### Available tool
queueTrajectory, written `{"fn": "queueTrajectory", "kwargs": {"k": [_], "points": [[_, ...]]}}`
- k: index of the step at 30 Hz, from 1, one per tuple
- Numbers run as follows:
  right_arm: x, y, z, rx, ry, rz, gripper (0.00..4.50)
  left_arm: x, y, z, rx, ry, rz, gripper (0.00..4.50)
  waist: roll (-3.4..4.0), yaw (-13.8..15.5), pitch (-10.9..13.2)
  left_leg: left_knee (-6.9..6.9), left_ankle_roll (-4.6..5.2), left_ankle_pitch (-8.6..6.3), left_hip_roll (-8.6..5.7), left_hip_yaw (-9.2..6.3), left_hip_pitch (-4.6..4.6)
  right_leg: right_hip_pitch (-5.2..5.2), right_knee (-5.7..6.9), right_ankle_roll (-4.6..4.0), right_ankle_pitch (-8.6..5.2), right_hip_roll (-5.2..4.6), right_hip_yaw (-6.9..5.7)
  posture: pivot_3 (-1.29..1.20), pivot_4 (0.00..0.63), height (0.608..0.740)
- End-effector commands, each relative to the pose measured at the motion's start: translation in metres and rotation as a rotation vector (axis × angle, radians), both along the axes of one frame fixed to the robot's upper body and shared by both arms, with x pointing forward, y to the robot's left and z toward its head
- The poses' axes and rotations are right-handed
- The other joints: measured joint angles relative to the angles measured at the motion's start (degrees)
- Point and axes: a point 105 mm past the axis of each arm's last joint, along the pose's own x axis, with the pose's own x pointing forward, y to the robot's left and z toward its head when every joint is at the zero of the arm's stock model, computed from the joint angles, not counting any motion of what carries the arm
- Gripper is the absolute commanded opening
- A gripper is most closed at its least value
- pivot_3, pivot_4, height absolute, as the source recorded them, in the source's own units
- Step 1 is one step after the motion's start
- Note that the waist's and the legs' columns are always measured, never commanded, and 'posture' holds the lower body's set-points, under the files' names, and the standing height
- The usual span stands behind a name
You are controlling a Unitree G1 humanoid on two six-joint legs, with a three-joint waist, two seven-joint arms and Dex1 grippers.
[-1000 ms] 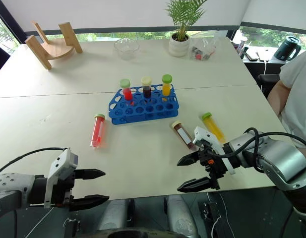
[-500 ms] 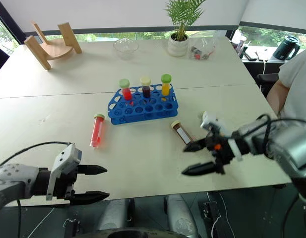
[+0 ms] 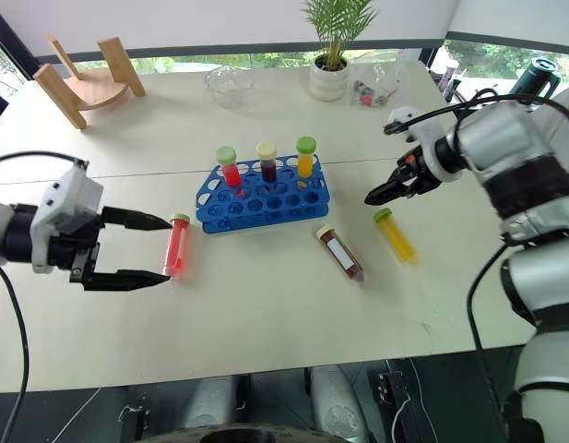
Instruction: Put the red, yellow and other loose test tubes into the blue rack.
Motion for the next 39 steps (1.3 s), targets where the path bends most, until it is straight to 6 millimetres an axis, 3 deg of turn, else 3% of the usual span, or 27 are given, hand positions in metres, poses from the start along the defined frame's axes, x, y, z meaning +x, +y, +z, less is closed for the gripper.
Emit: {"fn": "queueTrajectory", "kwargs": {"k": [1,15,18,23,26,29,31,33,35,36,39], "points": [[0.005,-0.015,-0.002,-0.085,0.03,-0.046,4.45,0.0,0.0,0.003,0.004,-0.035,-0.001,4.44,0.08,0.03,0.05,0.0,0.01,-0.01,0.0,0.0,-0.03,-0.02,-0.01,0.0,0.0,0.0,0.0,0.0,0.15,0.74],[-0.007,-0.03,-0.053,-0.182,0.202,-0.098,4.45,-0.01,-0.013,-0.016,-0.079,0.014,0.039,4.44,0.06,-0.04,0.04,0.21,-0.01,0.01,-0.01,-0.06,0.17,0.22,0.19,0.03,0.02,-0.01,-0.02,0.0,0.15,0.74],[-0.007,-0.025,-0.066,-0.208,0.202,-0.063,3.56,-0.009,-0.013,-0.018,-0.079,0.019,0.047,4.5,0.0,-0.05,0.0,0.27,-0.02,0.01,-0.01,-0.09,0.27,0.36,0.18,0.02,0.02,-0.01,-0.04,0.0,0.15,0.74],[-0.017,-0.03,-0.081,-0.241,0.232,-0.019,1.07,-0.008,-0.01,-0.02,-0.07,0.025,0.059,4.5,-0.47,0.01,-0.3,0.22,-0.01,0.01,0.01,-0.25,0.33,0.46,0.18,0.0,0.0,0.03,-0.15,0.0,0.15,0.74],[-0.016,-0.028,-0.08,-0.202,0.198,-0.023,0.88,-0.007,-0.008,-0.019,-0.066,0.025,0.068,4.5,-0.6,0.11,-0.39,0.2,-0.02,0.01,0.01,-0.29,0.33,0.48,0.18,-0.01,0.0,0.03,-0.18,0.0,0.15,0.74],[0.008,-0.003,-0.054,-0.039,0.017,-0.036,0.88,-0.003,0.0,-0.019,-0.064,0.036,0.092,4.5,-0.65,-0.04,-0.41,0.24,-0.02,0.01,0.01,-0.31,0.36,0.55,0.17,0.0,0.0,0.02,-0.2,0.0,0.15,0.74],[0.032,0.023,-0.014,0.11,-0.234,-0.01,0.88,-0.001,0.007,-0.019,-0.074,0.055,0.116,4.5,-0.61,-1.46,-0.37,0.27,-0.03,0.02,0.01,-0.25,0.38,0.56,0.17,0.0,0.02,0.02,-0.17,0.0,0.15,0.74],[0.041,0.053,0.04,0.318,-0.515,0.05,0.88,0.002,0.015,-0.021,-0.078,0.076,0.14,4.5,-0.49,-2.8,-0.3,0.22,-0.05,0.03,0.02,-0.18,0.4,0.46,0.22,-0.01,0.06,0.06,-0.05,0.0,0.15,0.74],[0.032,0.075,0.085,0.533,-0.759,0.064,0.88,0.006,0.022,-0.022,-0.078,0.089,0.166,4.5,-0.34,-3.25,-0.21,0.2,-0.07,0.05,0.02,-0.22,0.4,0.37,0.42,-0.01,0.06,0.07,-0.04,0.0,0.15,0.74],[0.021,0.084,0.097,0.618,-0.863,0.084,0.88,0.008,0.024,-0.023,-0.08,0.096,0.179,4.5,-0.32,-3.12,-0.19,0.14,-0.08,0.05,0.02,-0.28,0.38,0.28,0.58,-0.02,0.05,0.09,-0.04,0.0,0.15,0.74],[-0.01,0.109,0.107,0.805,-1.027,0.095,0.88,0.011,0.029,-0.022,-0.073,0.115,0.202,4.5,-0.4,-2.18,-0.25,0.05,-0.08,0.05,0.03,-0.56,0.3,0.21,0.84,-0.2,-0.28,0.11,-0.28,0.0,0.15,0.74]]}}
